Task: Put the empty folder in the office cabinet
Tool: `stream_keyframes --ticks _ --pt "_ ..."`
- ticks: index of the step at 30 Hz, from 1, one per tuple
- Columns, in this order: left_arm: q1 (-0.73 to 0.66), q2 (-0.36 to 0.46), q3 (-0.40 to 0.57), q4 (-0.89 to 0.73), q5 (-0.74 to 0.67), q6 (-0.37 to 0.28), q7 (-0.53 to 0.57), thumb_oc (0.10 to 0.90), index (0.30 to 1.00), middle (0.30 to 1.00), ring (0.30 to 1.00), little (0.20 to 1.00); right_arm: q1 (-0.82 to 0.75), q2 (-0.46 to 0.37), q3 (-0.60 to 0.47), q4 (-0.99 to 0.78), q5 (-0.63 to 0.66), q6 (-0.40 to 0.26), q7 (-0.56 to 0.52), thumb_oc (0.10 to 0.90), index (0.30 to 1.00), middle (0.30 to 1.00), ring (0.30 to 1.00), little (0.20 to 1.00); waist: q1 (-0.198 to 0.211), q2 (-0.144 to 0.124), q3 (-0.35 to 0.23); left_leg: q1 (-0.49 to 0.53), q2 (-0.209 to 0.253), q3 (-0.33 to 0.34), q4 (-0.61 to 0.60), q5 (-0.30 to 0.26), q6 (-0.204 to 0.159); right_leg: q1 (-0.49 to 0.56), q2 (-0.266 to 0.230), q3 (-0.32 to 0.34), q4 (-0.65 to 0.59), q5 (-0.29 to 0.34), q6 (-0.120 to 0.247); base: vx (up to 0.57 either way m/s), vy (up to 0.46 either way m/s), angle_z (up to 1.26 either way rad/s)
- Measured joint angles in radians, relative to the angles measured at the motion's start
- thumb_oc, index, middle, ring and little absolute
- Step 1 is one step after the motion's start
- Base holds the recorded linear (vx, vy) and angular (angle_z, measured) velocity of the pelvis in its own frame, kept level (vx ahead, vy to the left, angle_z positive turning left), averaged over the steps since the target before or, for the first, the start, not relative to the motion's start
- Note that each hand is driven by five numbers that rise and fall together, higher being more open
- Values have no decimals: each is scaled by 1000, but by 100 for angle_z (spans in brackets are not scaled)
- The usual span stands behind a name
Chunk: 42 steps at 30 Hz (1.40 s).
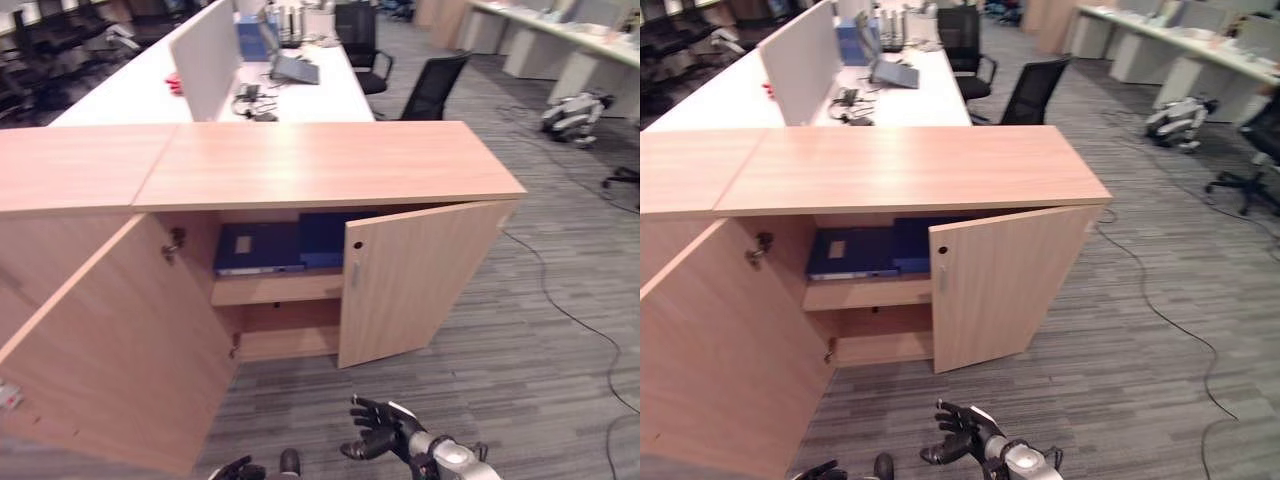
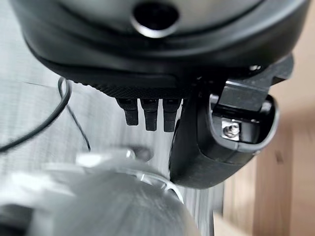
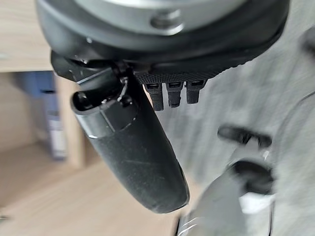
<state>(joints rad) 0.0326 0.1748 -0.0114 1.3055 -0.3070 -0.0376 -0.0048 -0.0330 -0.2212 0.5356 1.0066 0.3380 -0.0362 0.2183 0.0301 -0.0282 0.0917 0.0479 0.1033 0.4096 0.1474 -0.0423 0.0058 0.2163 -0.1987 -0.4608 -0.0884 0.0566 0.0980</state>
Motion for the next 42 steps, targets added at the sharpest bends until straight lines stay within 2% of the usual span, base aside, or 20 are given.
stream_keyframes --ticks 3,4,7,12,14,16,17,23,25,26,27,28,31,32,33,34,35,36,39,42 --pt "14 -12 -5 -15 0 -12 -3 800 900 900 900 900 -12 22 -89 161 -44 20 -40 800 900 900 900 900 21 32 -17 25 -27 -29 -101 24 12 -1 6 -12 28 -38 21 3 163 96" --pt "16 -2 6 -9 0 -14 -1 800 900 900 900 900 -46 73 -202 292 -76 -2 -63 800 900 900 900 900 27 4 -26 -4 -69 -76 -142 50 21 8 -9 -43 2 -7 22 -19 314 105" --pt "21 0 26 -13 7 -12 -3 800 900 900 900 900 -54 109 -324 378 -137 -3 -134 800 900 900 900 900 40 -9 -32 3 -98 -102 -203 80 37 18 -32 -132 27 2 11 -7 286 90" --pt "39 -48 39 -20 68 -14 -5 800 900 900 900 900 -1 39 -662 455 -53 -2 -213 800 900 900 900 900 40 78 -53 55 -141 -274 -231 64 96 3 -135 -206 330 -50 6 11 331 93" --pt "63 -43 44 -16 78 -12 -4 800 900 900 900 900 34 18 -701 459 13 -1 -230 800 900 900 900 900 43 94 -72 58 -156 -315 -232 59 113 9 -117 -214 232 -103 7 -7 334 73" --pt "88 -33 47 -14 79 -9 -4 800 900 900 900 900 60 27 -703 483 29 1 -232 800 900 900 900 900 48 72 -74 55 -183 -333 -232 55 117 6 -111 -243 127 -59 -7 -16 264 41" --pt "100 -21 50 -15 79 -8 -4 800 900 900 900 900 71 36 -711 485 39 4 -233 800 900 900 900 900 52 51 -75 54 -209 -346 -232 57 107 5 -126 -260 117 26 -20 -10 181 52" --pt "119 -41 66 30 78 -5 -4 800 900 900 900 900 102 11 -769 481 103 4 -246 800 900 900 900 900 63 81 -96 61 -224 -399 -202 33 87 48 -163 -337 184 50 -16 13 183 48" --pt "122 -35 65 44 77 -3 -3 800 900 900 900 900 104 7 -773 480 118 -3 -244 800 900 900 900 900 57 88 -97 85 -226 -445 -213 37 101 24 -187 -296 294 51 -21 34 176 42" --pt "121 -33 64 52 77 1 -1 800 900 900 900 900 105 4 -773 478 121 -17 -240 800 900 900 900 900 42 107 -99 99 -217 -460 -225 47 127 -12 -190 -209 346 19 -23 6 75 39" --pt "115 -13 43 50 77 13 8 800 900 900 900 900 101 -2 -780 461 138 -34 -217 800 900 900 900 900 -7 118 -92 95 -192 -483 -221 59 138 -80 -64 184 321 -97 12 21 -34 53" --pt "98 8 35 45 77 13 14 800 900 900 900 900 101 -1 -777 451 140 -32 -214 800 900 900 900 900 -15 118 -97 88 -185 -498 -227 65 123 -96 -32 231 295 -128 21 27 -38 50" --pt "59 129 -16 -60 78 -8 45 800 900 900 900 900 127 23 -777 464 145 -15 -216 800 900 900 900 900 2 22 -92 88 -225 -503 -231 52 98 -137 -21 196 160 -107 -15 19 -63 17" --pt "56 147 -9 -81 79 -28 64 800 900 900 900 900 142 21 -778 461 145 -18 -215 800 900 900 900 900 -1 14 -93 92 -236 -504 -231 44 91 -124 -21 203 118 -50 15 66 -114 -10" --pt "52 150 0 -117 79 -11 70 800 900 900 900 900 150 13 -784 459 145 -15 -214 800 900 900 900 900 -2 24 -94 94 -230 -496 -231 39 82 -116 -13 200 97 -41 13 71 -137 -5" --pt "100 174 17 -355 88 70 82 800 900 900 900 900 180 9 -809 456 145 -2 -204 800 900 900 900 900 2 27 -97 93 -224 -499 -231 35 68 -81 -1 175 26 -17 17 60 -131 0" --pt "144 194 43 -601 93 50 93 800 900 900 900 900 203 8 -829 462 145 6 -206 800 900 900 900 900 13 20 -92 93 -216 -500 -227 37 55 -64 12 162 0 5 22 29 -96 9" --pt "116 194 64 -702 116 0 114 800 900 900 900 900 227 5 -823 456 145 4 -210 800 900 900 900 900 20 21 -95 96 -204 -497 -227 39 42 -64 23 161 0 4 19 31 -92 3" --pt "-89 202 54 -547 150 -5 139 800 900 900 900 900 209 -11 -822 452 145 5 -205 800 900 900 900 900 -21 31 -91 100 -177 -472 -229 31 21 -70 48 182 0 2 8 25 -88 -24" --pt "-195 215 24 -385 157 15 175 800 900 900 900 900 187 -11 -811 451 145 10 -197 800 900 900 900 900 -55 16 -92 112 -154 -442 -232 26 10 -73 71 209 0 0 -13 19 -63 -32"
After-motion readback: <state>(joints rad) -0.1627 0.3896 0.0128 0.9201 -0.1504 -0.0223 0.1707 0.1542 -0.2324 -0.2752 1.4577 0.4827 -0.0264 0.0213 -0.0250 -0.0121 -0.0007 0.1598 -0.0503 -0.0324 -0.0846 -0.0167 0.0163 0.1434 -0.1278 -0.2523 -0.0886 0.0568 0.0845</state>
